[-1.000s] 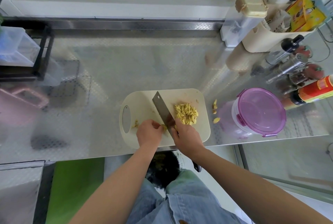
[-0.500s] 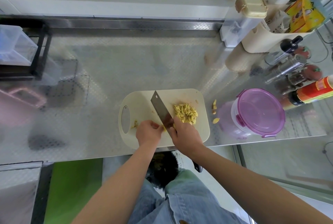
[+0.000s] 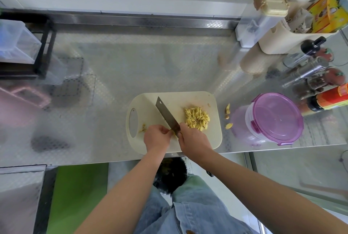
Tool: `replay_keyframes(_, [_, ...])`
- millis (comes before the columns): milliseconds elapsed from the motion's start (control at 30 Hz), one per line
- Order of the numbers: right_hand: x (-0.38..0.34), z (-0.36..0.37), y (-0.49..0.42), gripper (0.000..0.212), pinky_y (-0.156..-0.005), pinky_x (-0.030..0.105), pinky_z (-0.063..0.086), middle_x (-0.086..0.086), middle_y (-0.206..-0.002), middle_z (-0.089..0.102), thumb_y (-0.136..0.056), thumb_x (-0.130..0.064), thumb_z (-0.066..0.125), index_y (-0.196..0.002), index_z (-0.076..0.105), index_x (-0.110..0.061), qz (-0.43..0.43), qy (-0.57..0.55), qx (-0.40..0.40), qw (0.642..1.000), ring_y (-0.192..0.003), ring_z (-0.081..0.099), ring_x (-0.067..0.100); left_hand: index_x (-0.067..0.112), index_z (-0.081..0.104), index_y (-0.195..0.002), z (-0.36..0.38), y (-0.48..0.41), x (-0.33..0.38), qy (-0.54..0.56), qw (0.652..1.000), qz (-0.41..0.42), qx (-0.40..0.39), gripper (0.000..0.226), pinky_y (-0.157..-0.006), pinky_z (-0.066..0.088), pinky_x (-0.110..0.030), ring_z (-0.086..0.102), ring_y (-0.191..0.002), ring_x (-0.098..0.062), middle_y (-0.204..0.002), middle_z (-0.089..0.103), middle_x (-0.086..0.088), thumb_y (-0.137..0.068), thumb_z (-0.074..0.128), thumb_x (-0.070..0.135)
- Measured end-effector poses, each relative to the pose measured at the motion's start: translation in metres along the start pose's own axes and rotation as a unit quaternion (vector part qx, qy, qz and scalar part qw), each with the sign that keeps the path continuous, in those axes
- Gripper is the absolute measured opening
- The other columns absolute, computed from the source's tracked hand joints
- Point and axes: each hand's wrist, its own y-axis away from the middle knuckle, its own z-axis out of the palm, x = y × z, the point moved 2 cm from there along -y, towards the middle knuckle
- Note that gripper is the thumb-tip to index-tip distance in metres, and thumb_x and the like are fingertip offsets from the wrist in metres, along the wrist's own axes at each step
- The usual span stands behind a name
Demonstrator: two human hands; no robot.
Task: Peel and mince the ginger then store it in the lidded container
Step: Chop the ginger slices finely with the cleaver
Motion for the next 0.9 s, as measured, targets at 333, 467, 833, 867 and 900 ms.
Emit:
replay_keyframes(333, [-0.004, -0.003, 0.0, 0.005, -0.062, 0.038, 0.046, 0.007, -0.073, 0.051, -0.1, -0.02, 0.034, -0.102, 0.035, -0.015, 0.001, 0.005, -0.016, 1.0, -0.066, 0.053, 0.029, 0.016, 0.071, -0.076, 0.0, 0.0, 0.0, 0.003, 1.0, -0.003, -0.007, 0.012, -0.061, 0.039, -0.025, 0.067, -0.076, -0.022, -0.073, 0.07, -0.003, -0.081, 0.073, 0.027])
replay_keyframes(467, [-0.004, -0.002, 0.0, 0.006, -0.062, 0.04, 0.05, 0.008, -0.074, 0.054, -0.099, -0.018, 0.035, -0.104, 0.038, -0.015, -0.004, 0.015, -0.012, 1.0, -0.067, 0.056, 0.029, 0.018, 0.069, -0.072, 0.0, 0.0, 0.001, 0.001, 1.0, -0.008, -0.012, 0.014, -0.061, 0.038, -0.024, 0.066, -0.074, -0.021, -0.067, 0.065, 0.001, -0.081, 0.073, 0.028])
replay_keyframes(833, [-0.009, 0.004, -0.015, 0.011, -0.058, 0.035, 0.038, 0.005, -0.068, 0.047, -0.098, -0.013, 0.037, -0.093, 0.028, -0.016, -0.006, 0.009, -0.007, 1.0, -0.065, 0.052, 0.032, 0.02, 0.061, -0.06, -0.002, -0.001, 0.001, 0.004, 1.0, -0.009, -0.02, 0.024, -0.051, 0.032, -0.024, 0.06, -0.065, -0.02, -0.06, 0.061, 0.003, -0.079, 0.073, 0.027])
replay_keyframes(867, [-0.01, 0.003, -0.018, 0.01, -0.057, 0.035, 0.038, 0.006, -0.07, 0.047, -0.099, -0.015, 0.037, -0.093, 0.029, -0.016, -0.008, 0.004, -0.006, 1.0, -0.065, 0.052, 0.032, 0.02, 0.06, -0.058, -0.002, -0.001, 0.001, 0.01, 1.0, -0.008, -0.019, 0.026, -0.05, 0.032, -0.024, 0.057, -0.062, -0.018, -0.058, 0.06, 0.004, -0.079, 0.073, 0.028])
replay_keyframes(900, [-0.01, 0.001, -0.021, 0.009, -0.056, 0.035, 0.038, 0.006, -0.07, 0.047, -0.1, -0.017, 0.036, -0.095, 0.03, -0.015, -0.01, -0.004, -0.005, 1.0, -0.065, 0.051, 0.032, 0.021, 0.059, -0.056, -0.002, 0.0, 0.001, 0.016, 1.0, -0.007, -0.019, 0.028, -0.049, 0.032, -0.024, 0.056, -0.06, -0.017, -0.057, 0.059, 0.005, -0.08, 0.073, 0.028])
